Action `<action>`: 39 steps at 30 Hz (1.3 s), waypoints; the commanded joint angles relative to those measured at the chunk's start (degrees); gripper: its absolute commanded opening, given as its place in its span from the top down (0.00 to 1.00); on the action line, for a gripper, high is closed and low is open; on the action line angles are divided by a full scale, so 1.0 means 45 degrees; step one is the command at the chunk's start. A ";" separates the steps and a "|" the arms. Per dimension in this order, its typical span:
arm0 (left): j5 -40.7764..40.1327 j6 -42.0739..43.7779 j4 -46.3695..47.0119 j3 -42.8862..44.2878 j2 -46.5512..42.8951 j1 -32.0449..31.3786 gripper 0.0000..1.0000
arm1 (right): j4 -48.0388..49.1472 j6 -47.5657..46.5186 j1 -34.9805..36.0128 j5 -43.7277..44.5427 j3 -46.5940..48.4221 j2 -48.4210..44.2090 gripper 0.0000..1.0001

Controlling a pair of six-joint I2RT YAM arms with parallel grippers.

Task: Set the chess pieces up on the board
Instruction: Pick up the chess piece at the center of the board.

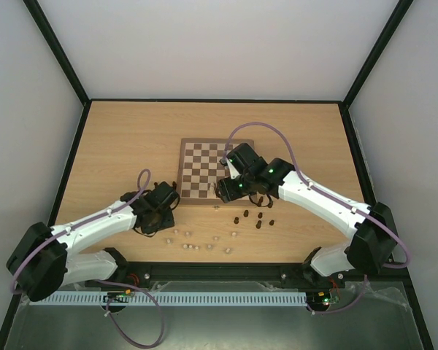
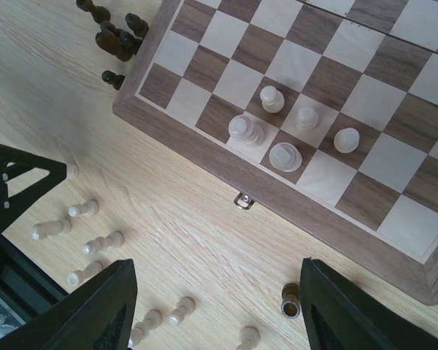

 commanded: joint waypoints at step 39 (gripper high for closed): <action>-0.1763 0.4548 -0.1001 0.6626 0.5779 -0.0670 0.89 | -0.0552 -0.0112 0.0316 0.0917 0.0035 -0.0092 0.39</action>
